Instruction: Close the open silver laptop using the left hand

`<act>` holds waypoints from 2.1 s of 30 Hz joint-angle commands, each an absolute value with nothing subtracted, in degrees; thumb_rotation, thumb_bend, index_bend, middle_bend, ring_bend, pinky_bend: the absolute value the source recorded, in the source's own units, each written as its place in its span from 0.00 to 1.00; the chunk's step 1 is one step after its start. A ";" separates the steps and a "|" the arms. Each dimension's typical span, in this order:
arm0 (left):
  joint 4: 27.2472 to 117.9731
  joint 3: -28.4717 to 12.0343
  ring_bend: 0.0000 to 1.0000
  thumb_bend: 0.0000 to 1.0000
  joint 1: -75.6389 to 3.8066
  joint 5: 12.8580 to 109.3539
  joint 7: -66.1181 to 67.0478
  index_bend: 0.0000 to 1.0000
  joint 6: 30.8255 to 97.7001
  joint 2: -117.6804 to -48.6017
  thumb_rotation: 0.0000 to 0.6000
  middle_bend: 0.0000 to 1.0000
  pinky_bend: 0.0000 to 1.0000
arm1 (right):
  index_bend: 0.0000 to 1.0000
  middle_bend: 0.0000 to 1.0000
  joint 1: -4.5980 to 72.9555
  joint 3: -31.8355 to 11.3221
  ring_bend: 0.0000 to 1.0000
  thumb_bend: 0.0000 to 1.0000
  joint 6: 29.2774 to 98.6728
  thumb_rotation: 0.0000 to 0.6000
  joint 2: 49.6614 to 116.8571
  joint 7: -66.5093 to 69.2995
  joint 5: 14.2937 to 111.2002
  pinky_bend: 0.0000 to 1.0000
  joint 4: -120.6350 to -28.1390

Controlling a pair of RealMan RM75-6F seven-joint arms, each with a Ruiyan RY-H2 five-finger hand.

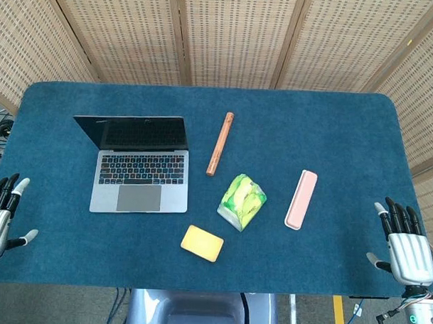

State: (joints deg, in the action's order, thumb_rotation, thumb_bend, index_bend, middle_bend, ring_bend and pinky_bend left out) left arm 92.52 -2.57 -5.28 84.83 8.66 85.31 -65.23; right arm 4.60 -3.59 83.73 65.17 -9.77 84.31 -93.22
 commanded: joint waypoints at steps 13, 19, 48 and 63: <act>92.63 -2.70 0.00 0.09 -5.04 85.14 8.49 0.00 86.13 -65.21 1.00 0.00 0.00 | 0.00 0.00 4.53 -3.19 0.00 0.05 83.95 1.00 65.20 -9.85 85.13 0.00 -93.50; 92.47 -2.77 0.00 0.09 -5.16 84.59 8.19 0.00 85.55 -65.19 1.00 0.00 0.00 | 0.00 0.00 4.87 -3.32 0.00 0.05 83.21 1.00 65.37 -10.31 84.63 0.00 -93.47; 94.56 -3.07 0.00 0.12 -7.12 85.93 9.58 0.00 83.58 -64.70 1.00 0.00 0.00 | 0.00 0.00 4.70 -2.98 0.00 0.06 83.35 1.00 65.26 -9.76 85.10 0.00 -93.42; 99.14 -10.08 0.00 0.37 -15.93 81.34 13.49 0.00 76.11 -62.81 1.00 0.00 0.00 | 0.00 0.00 4.92 -2.62 0.00 0.06 82.61 1.00 64.59 -7.93 85.49 0.00 -93.38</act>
State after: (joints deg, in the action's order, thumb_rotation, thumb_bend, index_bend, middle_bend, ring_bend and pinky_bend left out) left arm 98.35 -9.13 -14.67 82.45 12.33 77.44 -63.25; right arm 4.92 -2.62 82.60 64.61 -7.96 85.47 -93.38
